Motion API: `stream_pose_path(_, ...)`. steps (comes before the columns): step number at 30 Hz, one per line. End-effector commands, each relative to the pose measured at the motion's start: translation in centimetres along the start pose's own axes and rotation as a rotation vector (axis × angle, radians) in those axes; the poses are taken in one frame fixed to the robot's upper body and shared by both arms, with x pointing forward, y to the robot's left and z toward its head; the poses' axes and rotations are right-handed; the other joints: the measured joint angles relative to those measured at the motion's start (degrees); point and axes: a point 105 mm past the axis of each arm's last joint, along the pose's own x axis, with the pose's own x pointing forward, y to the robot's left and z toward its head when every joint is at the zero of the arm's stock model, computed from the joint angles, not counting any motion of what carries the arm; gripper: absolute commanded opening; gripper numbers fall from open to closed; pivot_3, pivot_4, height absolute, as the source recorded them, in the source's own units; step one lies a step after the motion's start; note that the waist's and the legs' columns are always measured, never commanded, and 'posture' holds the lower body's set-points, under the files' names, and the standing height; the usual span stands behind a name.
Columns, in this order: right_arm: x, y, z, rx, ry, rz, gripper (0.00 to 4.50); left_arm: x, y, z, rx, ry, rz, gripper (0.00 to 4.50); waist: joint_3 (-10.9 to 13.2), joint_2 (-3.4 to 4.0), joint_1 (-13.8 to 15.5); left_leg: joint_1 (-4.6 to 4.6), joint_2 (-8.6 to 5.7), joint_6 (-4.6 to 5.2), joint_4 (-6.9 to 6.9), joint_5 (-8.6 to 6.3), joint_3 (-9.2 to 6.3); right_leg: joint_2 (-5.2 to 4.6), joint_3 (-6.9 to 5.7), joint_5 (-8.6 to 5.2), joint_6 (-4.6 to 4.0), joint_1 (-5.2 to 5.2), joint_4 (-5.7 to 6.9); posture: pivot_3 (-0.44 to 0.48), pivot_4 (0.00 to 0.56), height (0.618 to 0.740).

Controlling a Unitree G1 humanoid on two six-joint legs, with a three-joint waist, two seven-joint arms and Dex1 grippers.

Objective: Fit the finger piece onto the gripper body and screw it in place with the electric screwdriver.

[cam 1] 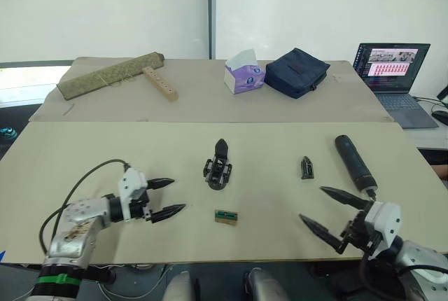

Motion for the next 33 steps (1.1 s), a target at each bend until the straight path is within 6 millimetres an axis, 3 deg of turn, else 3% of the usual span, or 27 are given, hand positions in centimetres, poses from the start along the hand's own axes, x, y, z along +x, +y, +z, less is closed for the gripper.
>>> stream_pose_path(1,-0.9,-0.7,-0.9,-0.02,0.146,-0.08,4.5,-0.8,-0.1,3.8,0.093,-0.097,-0.021,4.42,0.0,0.0,0.2,0.0,0.0,0.0,0.0,0.0,0.0,0.0,0.0,-0.04,-0.06,0.0,-0.01,0.0,0.15,0.74)
stream_pose_path(5,-0.2,-1.0,-0.4,0.072,0.197,-0.156,4.5,-0.7,-1.2,5.8,0.102,-0.119,-0.069,4.42,0.0,0.02,0.0,-0.01,0.0,0.0,0.0,0.0,0.02,-0.03,0.03,-0.09,-0.15,0.01,-0.02,0.0,0.15,0.74)
stream_pose_path(9,3.0,-2.8,1.8,0.194,0.235,-0.173,4.5,-0.5,-2.1,7.9,0.093,-0.162,-0.089,4.42,0.0,0.02,-1.3,0.07,0.13,0.0,0.0,0.0,-0.06,0.03,0.1,-0.08,-0.02,0.01,0.0,0.0,0.15,0.74)
stream_pose_path(15,7.1,-6.0,1.9,0.27,0.456,-0.181,4.5,0.7,-3.2,9.7,0.067,-0.201,-0.124,4.42,0.0,-0.03,-1.1,-0.05,0.01,0.01,-0.05,0.0,-0.13,0.13,-0.02,0.0,-0.03,-0.05,-0.03,0.0,0.15,0.74)
stream_pose_path(24,10.2,-7.9,-0.8,0.289,0.635,-0.23,4.5,0.8,-4.5,8.8,0.08,-0.171,-0.091,4.42,0.1,-0.03,-0.5,-0.38,-0.08,0.03,-0.04,0.0,-0.09,0.06,0.03,0.05,0.1,-0.19,-0.21,0.0,0.15,0.74)
stream_pose_path(30,11.6,-7.5,-2.0,0.381,0.66,-0.263,4.5,0.7,-5.3,8.1,0.085,-0.164,-0.063,4.42,0.0,-0.18,-1.1,-0.14,-0.01,0.03,-0.04,0.01,-0.09,0.13,0.04,0.06,0.08,-0.05,-0.12,0.0,0.15,0.74)
stream_pose_path(33,11.7,-6.9,-2.3,0.426,0.681,-0.267,3.68,0.7,-5.3,8.1,0.089,-0.166,-0.054,4.5,-0.1,-0.33,-1.6,-0.03,0.01,0.03,-0.04,0.01,-0.1,0.15,0.03,0.07,0.07,0.04,-0.1,0.0,0.15,0.74)
